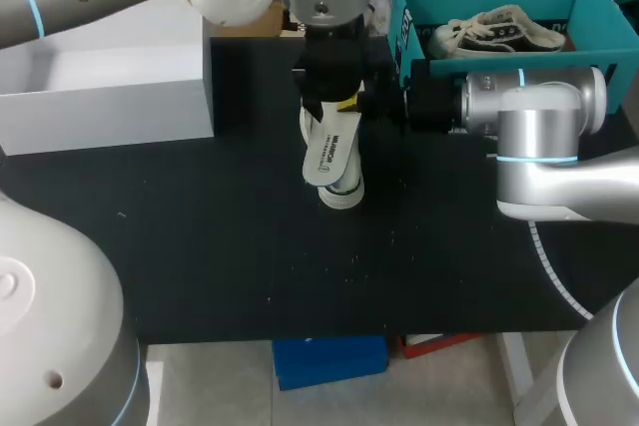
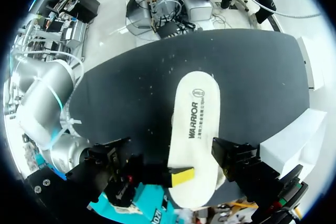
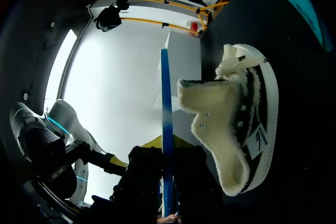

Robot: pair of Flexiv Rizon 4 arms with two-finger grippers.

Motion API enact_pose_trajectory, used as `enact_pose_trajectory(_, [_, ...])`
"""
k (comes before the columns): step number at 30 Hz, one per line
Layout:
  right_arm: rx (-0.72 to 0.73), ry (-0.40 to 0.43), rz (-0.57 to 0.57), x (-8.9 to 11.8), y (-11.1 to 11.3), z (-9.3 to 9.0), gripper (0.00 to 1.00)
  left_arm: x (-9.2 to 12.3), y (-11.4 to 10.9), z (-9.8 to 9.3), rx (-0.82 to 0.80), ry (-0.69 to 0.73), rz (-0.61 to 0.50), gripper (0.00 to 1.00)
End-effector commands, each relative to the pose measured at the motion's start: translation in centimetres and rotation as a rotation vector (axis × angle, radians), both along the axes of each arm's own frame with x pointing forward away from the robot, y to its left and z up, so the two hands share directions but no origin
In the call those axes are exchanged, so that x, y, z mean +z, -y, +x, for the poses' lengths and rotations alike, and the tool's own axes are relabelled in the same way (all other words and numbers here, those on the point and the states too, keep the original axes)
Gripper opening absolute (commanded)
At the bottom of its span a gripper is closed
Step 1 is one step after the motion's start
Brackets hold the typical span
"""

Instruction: Take the shoe out of the shoebox, open the shoe tongue, remove and reinsert the insole, then place the shoe into the shoebox

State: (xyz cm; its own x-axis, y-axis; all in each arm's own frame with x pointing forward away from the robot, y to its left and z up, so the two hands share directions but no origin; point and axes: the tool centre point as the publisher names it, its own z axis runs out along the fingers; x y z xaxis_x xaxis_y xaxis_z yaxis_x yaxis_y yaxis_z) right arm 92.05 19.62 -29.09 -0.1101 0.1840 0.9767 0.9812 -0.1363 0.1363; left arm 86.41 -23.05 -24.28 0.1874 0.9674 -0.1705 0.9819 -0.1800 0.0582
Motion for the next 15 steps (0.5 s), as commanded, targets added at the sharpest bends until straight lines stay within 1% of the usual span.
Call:
enact_pose_trajectory(1, [-0.003, 0.000, 0.000, -0.1, -0.2, 0.0, 0.00, -0.3, -0.6, -1.3, 0.013, 0.049, -0.016, 1.00])
enact_pose_trajectory(9, [-0.003, 0.000, 0.000, -0.1, -0.2, 0.0, 0.00, -1.0, -1.7, -3.3, 0.032, 0.044, -0.019, 1.00])
enact_pose_trajectory(15, [-0.003, 0.000, 0.000, -0.1, -0.2, 0.0, 0.00, -1.5, -2.2, -4.0, 0.040, 0.041, -0.017, 1.00])
